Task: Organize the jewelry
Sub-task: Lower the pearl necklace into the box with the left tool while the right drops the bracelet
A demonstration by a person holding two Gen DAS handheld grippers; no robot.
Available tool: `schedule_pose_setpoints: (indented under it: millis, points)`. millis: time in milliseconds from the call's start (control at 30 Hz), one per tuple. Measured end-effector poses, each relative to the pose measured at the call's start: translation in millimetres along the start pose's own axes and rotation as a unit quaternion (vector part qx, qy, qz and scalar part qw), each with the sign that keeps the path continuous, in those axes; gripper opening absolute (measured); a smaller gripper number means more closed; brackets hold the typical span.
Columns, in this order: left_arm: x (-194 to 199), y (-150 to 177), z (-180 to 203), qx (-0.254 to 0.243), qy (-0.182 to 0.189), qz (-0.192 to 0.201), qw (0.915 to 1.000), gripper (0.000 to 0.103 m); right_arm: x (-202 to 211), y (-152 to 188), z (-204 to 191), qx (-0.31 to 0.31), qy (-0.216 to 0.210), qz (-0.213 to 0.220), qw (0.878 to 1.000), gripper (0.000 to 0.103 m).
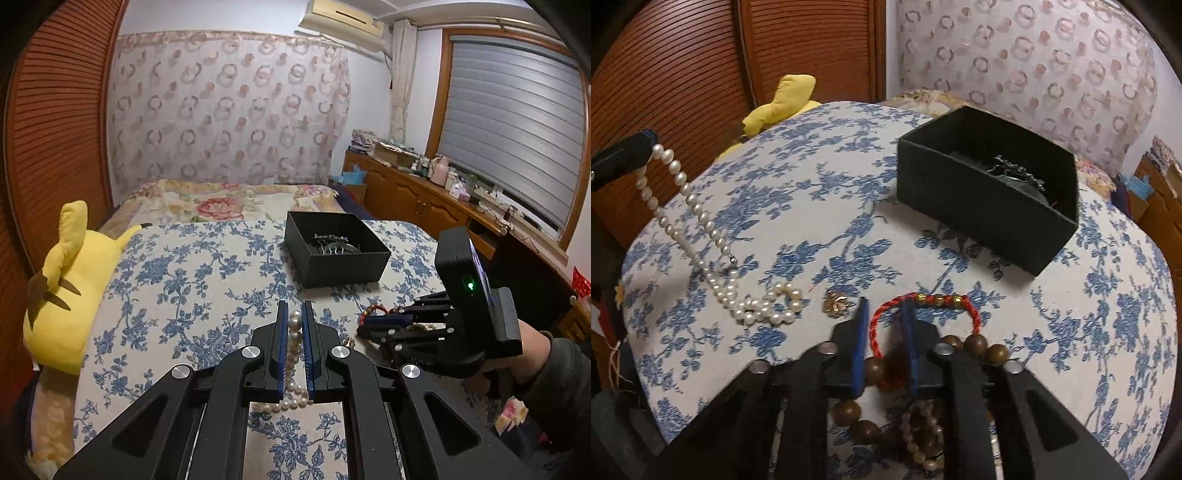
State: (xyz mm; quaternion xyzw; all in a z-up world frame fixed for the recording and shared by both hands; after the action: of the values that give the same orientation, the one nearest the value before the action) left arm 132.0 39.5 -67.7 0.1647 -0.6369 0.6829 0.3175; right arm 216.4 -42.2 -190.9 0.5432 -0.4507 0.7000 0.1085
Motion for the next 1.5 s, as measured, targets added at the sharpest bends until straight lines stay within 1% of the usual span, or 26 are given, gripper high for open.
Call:
schedule_pose_setpoints:
  millis: [33,133,200,400,467,600,800,1233,1500]
  points:
    - [-0.9,0.1,-0.2,0.0,0.0,-0.001,1.0,0.006,-0.1,0.1,0.1,0.003,-0.001,0.002,1.0,0.003]
    - [-2.4,-1.2,-1.3,0.0,-0.001,-0.001,1.0,0.006,0.6,-0.8,1.3,0.005,-0.005,0.008,1.0,0.003]
    - [-2.0,-2.0,-1.0,0.0,0.001,0.001,1.0,0.006,7.8,-4.4,2.1,0.004,-0.011,0.024,1.0,0.002]
    - [3.9,-26.3,4.1,-0.005,0.012,0.02,0.9997,0.006,70.2,-25.4,9.5,-0.006,-0.024,0.103,0.994,0.002]
    - [7.7,-38.2,7.6,-0.009,0.015,0.028,0.9995,0.006,86.5,-30.4,11.1,-0.005,-0.028,0.119,0.993,0.002]
    - [13.9,-59.0,18.0,-0.021,0.023,0.043,0.9986,0.006,115.3,-40.6,17.5,-0.001,-0.023,0.143,0.989,0.002]
    - [13.3,-84.7,27.6,-0.032,0.031,0.051,0.9977,0.006,133.5,-52.2,31.8,-0.001,-0.009,0.161,0.987,0.002]
    - [29.1,-151.0,53.7,-0.07,0.022,0.087,0.9935,0.006,152.1,-66.1,55.6,-0.013,0.005,0.186,0.982,0.002]
    - [17.9,-179.2,63.1,-0.081,0.01,0.086,0.9929,0.006,157.7,-77.9,71.7,-0.021,0.018,0.199,0.98,0.002]
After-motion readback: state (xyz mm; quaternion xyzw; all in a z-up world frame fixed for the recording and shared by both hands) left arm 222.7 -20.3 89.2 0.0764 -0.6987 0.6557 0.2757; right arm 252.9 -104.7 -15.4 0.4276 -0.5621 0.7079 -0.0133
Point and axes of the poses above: each gripper's, at about its wrist camera, not at the fingertips, and x roughly against the way its jaws point, z to its right, y to its underside, the point moved 9 cm from there along -x, roughly the way its jaws point, and after that the axes turned 6 degrees about -z, right-handed, at the moved point
